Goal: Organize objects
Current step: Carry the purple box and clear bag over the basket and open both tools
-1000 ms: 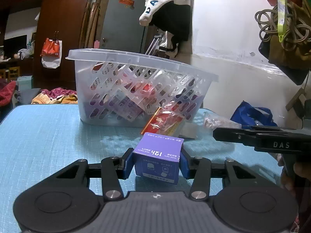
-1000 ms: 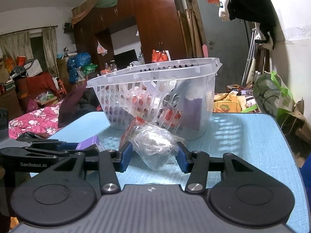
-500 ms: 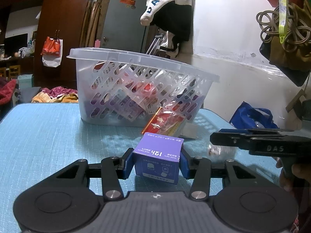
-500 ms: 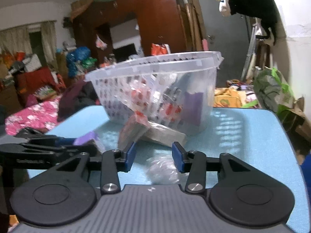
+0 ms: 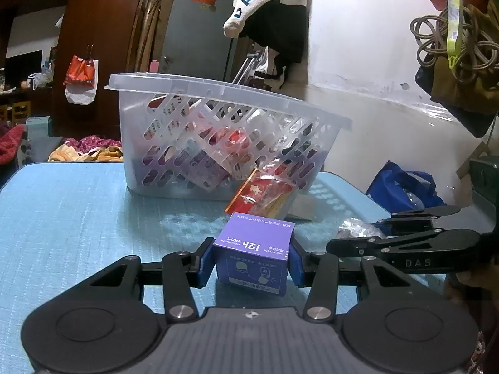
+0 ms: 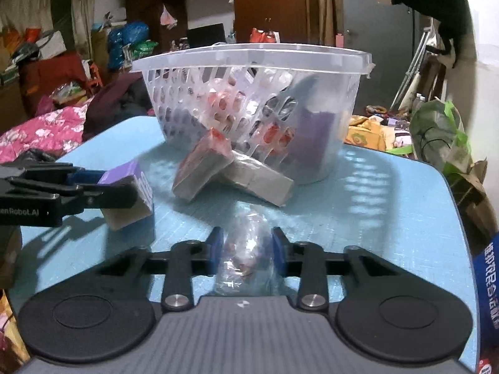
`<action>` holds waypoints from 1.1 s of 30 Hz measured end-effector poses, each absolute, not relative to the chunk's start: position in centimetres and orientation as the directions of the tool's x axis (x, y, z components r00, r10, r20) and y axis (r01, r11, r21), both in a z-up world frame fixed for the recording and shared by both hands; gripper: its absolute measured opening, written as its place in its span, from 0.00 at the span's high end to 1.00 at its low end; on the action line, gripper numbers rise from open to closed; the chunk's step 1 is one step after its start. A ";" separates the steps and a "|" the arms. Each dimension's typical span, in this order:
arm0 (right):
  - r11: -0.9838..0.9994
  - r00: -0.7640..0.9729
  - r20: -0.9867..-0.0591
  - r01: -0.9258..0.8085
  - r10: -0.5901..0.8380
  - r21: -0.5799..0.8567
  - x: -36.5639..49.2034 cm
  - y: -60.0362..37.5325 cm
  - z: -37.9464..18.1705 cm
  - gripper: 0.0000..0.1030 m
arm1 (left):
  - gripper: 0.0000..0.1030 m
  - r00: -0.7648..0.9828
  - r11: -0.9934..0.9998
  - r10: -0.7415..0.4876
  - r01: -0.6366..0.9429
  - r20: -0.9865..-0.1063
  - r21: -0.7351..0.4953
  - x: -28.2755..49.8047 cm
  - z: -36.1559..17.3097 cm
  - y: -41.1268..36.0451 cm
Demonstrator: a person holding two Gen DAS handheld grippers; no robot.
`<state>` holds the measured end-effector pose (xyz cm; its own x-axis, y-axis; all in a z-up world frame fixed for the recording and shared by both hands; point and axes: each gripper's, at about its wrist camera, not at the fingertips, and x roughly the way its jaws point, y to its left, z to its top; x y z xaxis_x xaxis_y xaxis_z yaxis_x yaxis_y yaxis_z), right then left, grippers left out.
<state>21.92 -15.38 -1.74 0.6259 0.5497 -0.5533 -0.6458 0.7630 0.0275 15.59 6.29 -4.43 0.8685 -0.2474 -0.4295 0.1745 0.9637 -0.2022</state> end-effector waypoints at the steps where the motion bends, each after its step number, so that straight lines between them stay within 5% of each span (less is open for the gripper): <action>1: 0.767 0.639 -0.533 -0.641 0.555 0.030 21.7 -15.6 -1.6 0.65 | 0.50 0.875 0.963 -0.246 0.173 -0.417 -0.206 15.4 -4.4 6.4; 8: 0.750 0.683 -0.368 -0.658 0.631 0.063 19.1 -16.4 1.5 0.65 | 0.50 0.921 0.961 -0.245 0.190 -0.303 -0.200 13.5 -2.1 6.8; 14: 0.776 0.762 -0.182 -0.631 0.622 0.008 20.6 -15.6 11.0 0.64 | 0.50 0.967 0.978 -0.187 0.167 -0.172 -0.124 15.4 7.9 7.8; 20: 0.798 0.771 -0.278 -0.602 0.573 -0.022 28.6 -11.9 13.6 0.63 | 0.48 0.950 0.988 -0.103 0.065 -0.295 -0.137 24.9 11.4 8.0; 21: 0.801 0.772 -0.291 -0.598 0.565 -0.033 29.3 -11.6 13.0 0.57 | 0.44 0.941 0.987 -0.101 0.054 -0.322 -0.154 26.2 10.9 8.2; 22: 0.805 0.777 -0.314 -0.590 0.546 -0.061 29.8 -11.0 12.2 0.34 | 0.25 0.932 0.986 -0.094 0.040 -0.351 -0.159 27.3 10.2 8.4; 23: 0.813 0.785 -0.329 -0.577 0.525 -0.081 30.0 -10.7 11.6 0.23 | 0.12 0.925 0.986 -0.084 0.024 -0.370 -0.163 27.9 9.5 8.5; 24: 0.822 0.797 -0.324 -0.563 0.511 -0.089 29.8 -10.8 11.2 0.14 | 0.11 0.924 0.987 -0.078 0.019 -0.375 -0.158 28.0 8.9 8.4; 27: 0.824 0.796 -0.288 -0.566 0.533 -0.039 28.1 -13.1 11.0 0.00 | 0.06 0.940 0.992 -0.074 0.034 -0.334 -0.124 26.0 8.6 7.9; 30: 0.813 0.781 -0.246 -0.580 0.574 0.052 26.0 -16.3 10.7 0.00 | 0.06 0.964 0.994 -0.073 0.049 -0.256 -0.098 21.5 8.0 7.2; 33: 0.803 0.767 -0.250 -0.589 0.591 0.089 24.3 -18.8 8.8 0.00 | 0.04 0.952 0.989 -0.143 0.126 -0.271 -0.082 18.2 5.1 6.0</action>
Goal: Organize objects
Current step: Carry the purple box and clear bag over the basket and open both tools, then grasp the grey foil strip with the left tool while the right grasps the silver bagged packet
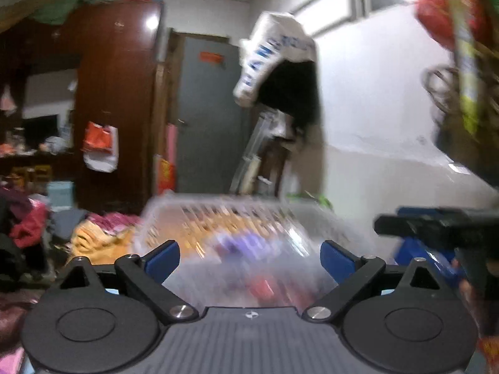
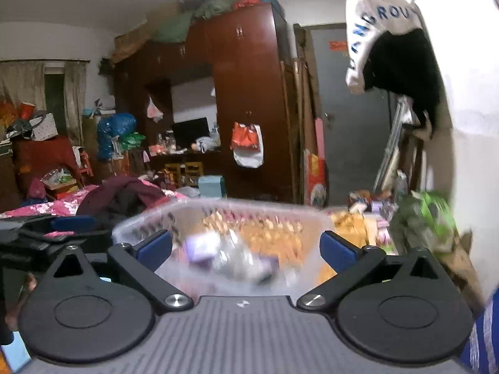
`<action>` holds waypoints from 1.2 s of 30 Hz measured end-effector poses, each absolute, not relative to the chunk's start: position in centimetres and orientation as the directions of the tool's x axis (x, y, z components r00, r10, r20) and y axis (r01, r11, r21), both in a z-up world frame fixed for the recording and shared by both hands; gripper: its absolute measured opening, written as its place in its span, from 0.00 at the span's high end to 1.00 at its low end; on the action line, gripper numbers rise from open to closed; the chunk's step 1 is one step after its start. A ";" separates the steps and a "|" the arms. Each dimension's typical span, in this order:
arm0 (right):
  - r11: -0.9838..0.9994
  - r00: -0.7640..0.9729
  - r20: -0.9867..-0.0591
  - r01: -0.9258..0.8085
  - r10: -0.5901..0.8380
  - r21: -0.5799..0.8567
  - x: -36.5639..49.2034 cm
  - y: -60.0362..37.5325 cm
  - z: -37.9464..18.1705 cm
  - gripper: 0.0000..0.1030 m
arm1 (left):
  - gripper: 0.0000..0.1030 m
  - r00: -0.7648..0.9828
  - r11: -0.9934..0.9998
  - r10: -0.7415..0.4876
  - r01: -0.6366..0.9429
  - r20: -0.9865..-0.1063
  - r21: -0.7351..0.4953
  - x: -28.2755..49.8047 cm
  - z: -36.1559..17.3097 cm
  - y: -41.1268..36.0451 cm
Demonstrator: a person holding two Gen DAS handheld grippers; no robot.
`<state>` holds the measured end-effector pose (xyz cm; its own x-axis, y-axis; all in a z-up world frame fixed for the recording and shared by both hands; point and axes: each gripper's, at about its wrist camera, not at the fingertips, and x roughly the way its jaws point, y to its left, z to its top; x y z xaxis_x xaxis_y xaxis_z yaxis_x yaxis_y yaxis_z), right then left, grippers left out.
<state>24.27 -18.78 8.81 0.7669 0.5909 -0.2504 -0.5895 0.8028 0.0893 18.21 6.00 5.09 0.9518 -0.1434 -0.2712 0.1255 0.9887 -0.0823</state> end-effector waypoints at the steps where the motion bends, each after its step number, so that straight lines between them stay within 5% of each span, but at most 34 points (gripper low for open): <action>1: 0.812 0.771 -0.270 -0.575 0.577 0.095 24.0 -19.3 7.9 0.00 | 0.04 0.941 0.985 -0.166 0.146 -0.296 -0.089 18.0 3.9 5.5; 12: 0.848 0.737 -0.422 -0.478 0.529 0.228 26.2 -21.3 2.2 0.00 | 0.12 0.821 0.981 -0.186 0.181 -0.540 -0.062 23.1 -2.5 1.1; 14: 0.849 0.720 -0.453 -0.479 0.526 0.225 26.4 -20.6 1.7 0.00 | 0.50 0.809 0.982 -0.181 0.178 -0.559 -0.061 23.2 -3.2 1.0; 17: 0.847 0.698 -0.488 -0.490 0.523 0.207 25.9 -19.3 0.5 0.00 | 0.66 0.823 0.981 -0.193 0.164 -0.535 -0.102 22.2 -3.2 2.4; 34: 0.852 0.652 -0.600 -0.515 0.464 0.099 26.6 -11.8 -1.5 0.00 | 0.70 0.890 0.980 -0.173 0.112 -0.422 -0.165 19.3 -2.9 6.8; 36: 0.854 0.657 -0.603 -0.514 0.452 0.080 26.6 -11.6 -1.4 0.07 | 0.70 0.888 0.978 -0.178 0.112 -0.425 -0.176 19.4 -3.0 7.0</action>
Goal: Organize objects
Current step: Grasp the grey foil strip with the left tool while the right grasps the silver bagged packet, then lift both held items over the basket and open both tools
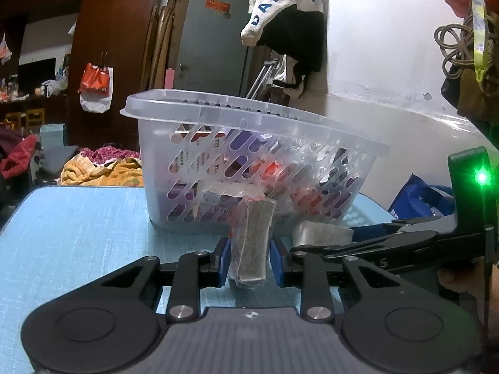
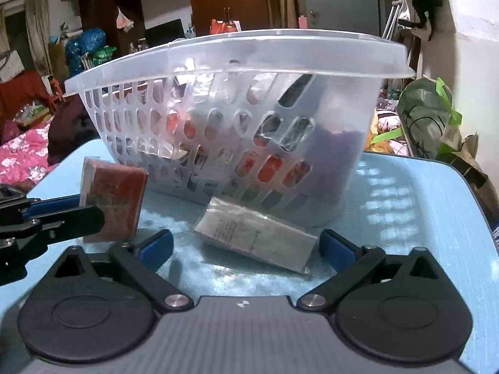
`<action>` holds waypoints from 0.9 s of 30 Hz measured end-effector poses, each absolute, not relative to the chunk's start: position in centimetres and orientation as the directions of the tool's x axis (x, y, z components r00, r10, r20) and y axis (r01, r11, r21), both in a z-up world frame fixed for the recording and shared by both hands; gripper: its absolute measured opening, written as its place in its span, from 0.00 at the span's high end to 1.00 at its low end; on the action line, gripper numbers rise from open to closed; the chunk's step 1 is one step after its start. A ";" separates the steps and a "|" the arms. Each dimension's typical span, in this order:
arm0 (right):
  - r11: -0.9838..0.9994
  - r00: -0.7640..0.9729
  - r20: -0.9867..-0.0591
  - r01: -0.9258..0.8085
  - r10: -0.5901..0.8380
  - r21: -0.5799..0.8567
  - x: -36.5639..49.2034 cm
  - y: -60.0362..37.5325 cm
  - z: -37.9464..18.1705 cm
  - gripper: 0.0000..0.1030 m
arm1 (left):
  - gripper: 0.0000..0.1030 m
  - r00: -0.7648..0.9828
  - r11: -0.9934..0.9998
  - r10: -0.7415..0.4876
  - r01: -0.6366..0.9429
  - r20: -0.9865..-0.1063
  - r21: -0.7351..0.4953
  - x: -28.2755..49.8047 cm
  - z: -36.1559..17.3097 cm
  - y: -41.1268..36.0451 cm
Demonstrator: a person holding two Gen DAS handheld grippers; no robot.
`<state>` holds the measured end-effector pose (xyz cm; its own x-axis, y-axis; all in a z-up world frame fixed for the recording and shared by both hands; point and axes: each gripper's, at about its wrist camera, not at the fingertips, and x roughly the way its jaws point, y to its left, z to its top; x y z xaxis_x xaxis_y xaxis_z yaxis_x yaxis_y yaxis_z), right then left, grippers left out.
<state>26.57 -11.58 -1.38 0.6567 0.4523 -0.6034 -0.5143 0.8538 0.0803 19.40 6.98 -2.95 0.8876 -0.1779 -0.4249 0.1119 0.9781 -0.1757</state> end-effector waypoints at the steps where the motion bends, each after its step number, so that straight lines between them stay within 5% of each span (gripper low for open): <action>1: 0.856 0.666 -0.603 -0.513 0.439 0.057 26.4 -11.4 -1.3 0.17 | 0.70 0.887 0.977 -0.181 0.112 -0.425 -0.181 19.4 -3.0 7.1; 4: 0.845 0.664 -0.595 -0.533 0.452 0.047 26.0 -11.4 -1.2 0.27 | 0.70 0.884 0.976 -0.183 0.113 -0.430 -0.184 19.4 -3.0 7.1; 27: 0.822 0.724 -0.405 -0.549 0.559 0.152 22.6 -15.2 0.6 0.26 | 0.73 0.921 0.979 -0.179 0.132 -0.346 -0.156 18.0 -2.3 6.8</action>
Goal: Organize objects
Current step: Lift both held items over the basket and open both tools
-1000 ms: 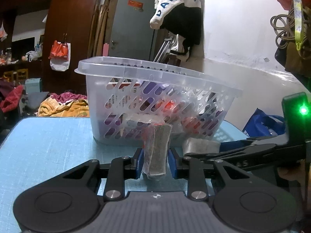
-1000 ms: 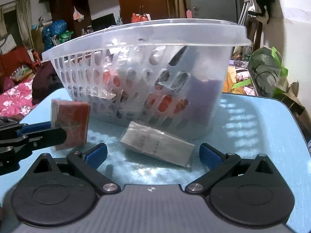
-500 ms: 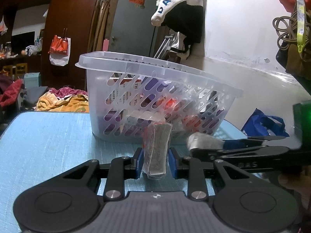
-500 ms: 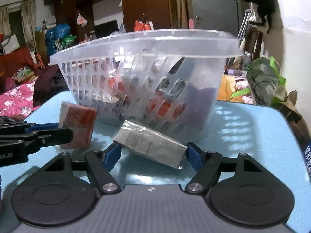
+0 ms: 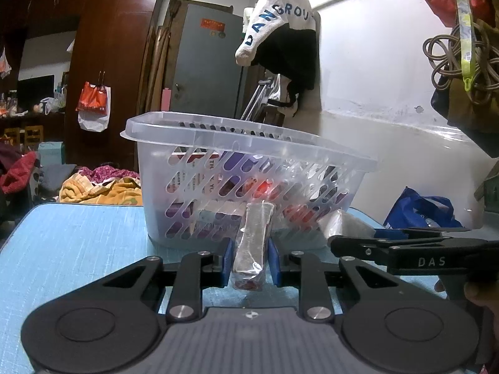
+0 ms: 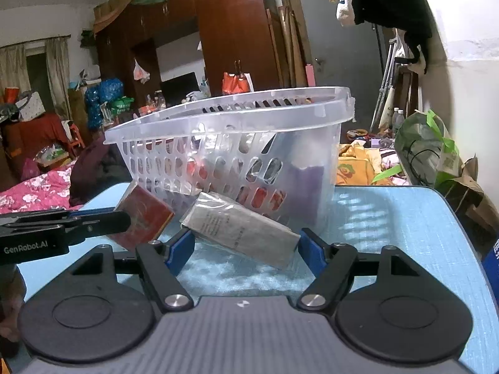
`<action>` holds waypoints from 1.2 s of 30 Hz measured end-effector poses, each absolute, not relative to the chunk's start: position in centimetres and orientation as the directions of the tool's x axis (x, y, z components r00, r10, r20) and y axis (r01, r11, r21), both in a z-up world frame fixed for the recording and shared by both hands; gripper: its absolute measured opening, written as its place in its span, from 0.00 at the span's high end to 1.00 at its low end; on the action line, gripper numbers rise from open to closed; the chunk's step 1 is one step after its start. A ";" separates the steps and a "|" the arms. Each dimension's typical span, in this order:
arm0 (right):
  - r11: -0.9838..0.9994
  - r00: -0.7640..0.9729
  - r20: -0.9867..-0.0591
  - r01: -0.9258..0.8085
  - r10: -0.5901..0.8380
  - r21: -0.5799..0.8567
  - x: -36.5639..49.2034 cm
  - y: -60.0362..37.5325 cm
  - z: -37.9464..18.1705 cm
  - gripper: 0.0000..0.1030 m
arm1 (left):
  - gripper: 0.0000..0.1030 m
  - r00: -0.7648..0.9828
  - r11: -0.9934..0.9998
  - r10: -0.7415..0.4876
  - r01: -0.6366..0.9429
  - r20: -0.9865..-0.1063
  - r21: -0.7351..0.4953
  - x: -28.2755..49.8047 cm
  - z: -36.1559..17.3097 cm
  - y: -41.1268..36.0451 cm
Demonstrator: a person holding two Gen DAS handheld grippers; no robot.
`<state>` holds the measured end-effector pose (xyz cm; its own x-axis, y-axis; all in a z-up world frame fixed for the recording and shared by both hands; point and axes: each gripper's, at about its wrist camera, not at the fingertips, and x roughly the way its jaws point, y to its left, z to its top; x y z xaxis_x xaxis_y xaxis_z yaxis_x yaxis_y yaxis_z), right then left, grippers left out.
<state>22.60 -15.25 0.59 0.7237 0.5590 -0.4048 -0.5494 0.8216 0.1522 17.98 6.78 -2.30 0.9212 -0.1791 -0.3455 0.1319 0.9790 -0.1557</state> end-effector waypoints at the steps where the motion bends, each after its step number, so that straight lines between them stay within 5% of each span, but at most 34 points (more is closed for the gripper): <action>1: 0.820 0.721 -0.406 -0.551 0.561 0.154 22.6 -15.2 0.5 0.26 | 0.73 0.922 0.979 -0.180 0.134 -0.342 -0.153 17.9 -2.3 6.8; 27: 0.788 0.754 -0.230 -0.596 0.616 0.155 18.7 -16.9 5.9 0.26 | 0.74 0.957 0.968 -0.218 0.186 -0.191 -0.171 13.4 2.8 7.0; 36: 0.802 0.781 -0.185 -0.588 0.596 0.105 23.0 -15.1 11.6 0.26 | 0.74 0.973 0.981 -0.162 0.141 -0.167 -0.130 19.1 10.9 7.7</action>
<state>23.03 -15.12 11.61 0.7811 0.5964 -0.1849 -0.5877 0.8023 0.1050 19.09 7.71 10.94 0.9725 -0.1617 -0.1673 0.1409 0.9815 -0.1296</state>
